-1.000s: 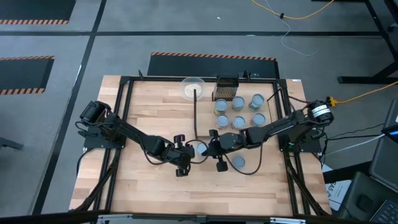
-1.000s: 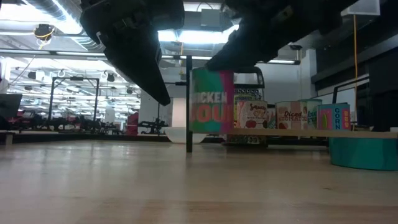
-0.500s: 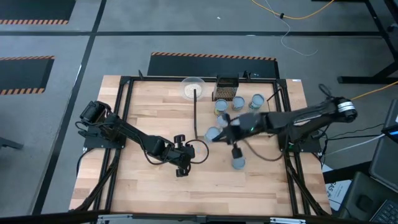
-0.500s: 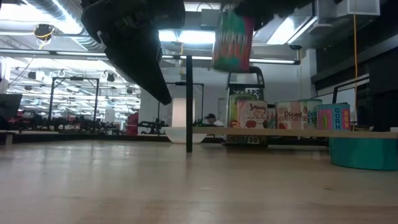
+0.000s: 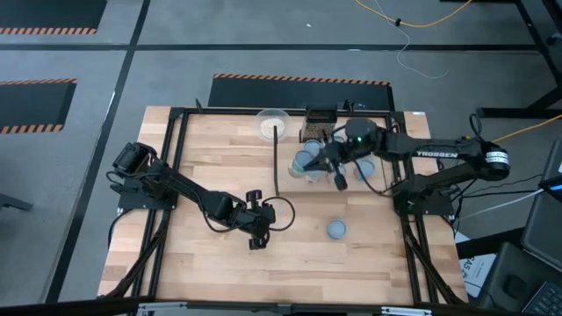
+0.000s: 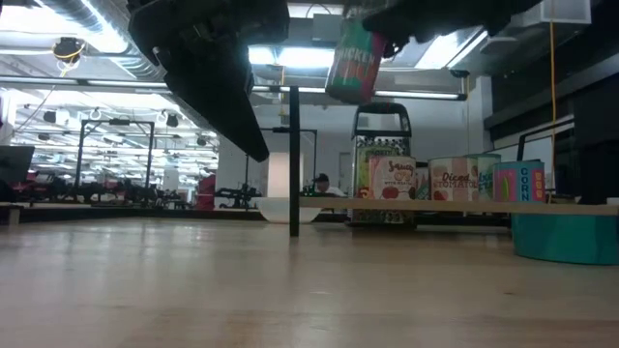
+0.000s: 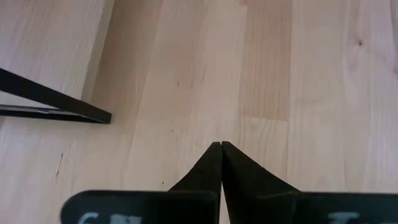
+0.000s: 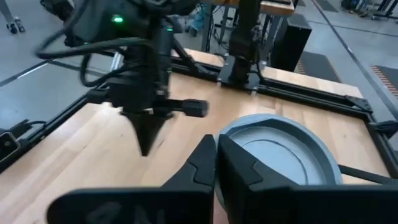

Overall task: Pick and place cans onto a shelf
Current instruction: Put the pink canned chicken soup on the shelf

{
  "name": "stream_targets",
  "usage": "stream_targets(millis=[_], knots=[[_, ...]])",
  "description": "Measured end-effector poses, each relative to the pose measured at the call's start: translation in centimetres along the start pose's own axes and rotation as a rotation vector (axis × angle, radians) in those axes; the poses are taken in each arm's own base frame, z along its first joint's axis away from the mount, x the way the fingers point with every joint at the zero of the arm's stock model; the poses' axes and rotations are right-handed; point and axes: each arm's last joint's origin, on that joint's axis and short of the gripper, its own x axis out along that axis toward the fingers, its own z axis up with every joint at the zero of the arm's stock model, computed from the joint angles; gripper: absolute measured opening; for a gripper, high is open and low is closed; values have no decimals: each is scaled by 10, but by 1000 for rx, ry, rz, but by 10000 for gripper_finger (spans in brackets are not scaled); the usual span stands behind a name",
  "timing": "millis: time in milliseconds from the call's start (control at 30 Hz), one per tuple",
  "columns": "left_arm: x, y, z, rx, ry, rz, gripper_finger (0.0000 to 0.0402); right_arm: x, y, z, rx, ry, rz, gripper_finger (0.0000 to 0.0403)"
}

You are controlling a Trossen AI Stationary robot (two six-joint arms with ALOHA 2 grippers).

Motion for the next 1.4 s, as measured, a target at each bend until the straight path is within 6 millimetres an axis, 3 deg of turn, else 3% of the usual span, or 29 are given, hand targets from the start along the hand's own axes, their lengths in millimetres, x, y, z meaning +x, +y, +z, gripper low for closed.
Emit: stream_targets(millis=[300, 667, 1400], knots=[[0, 0, 1, 0, -6, -2, 0, 10, -36, -21, 39, 8, -46, 12], [0, 0, 1, 0, -8, -3, 0, 27, -66, -61, 108, 114, -88, 12], [0, 0, 1, -2, -10, -4, 0, 56, -82, -101, 118, 157, -70, 12]])
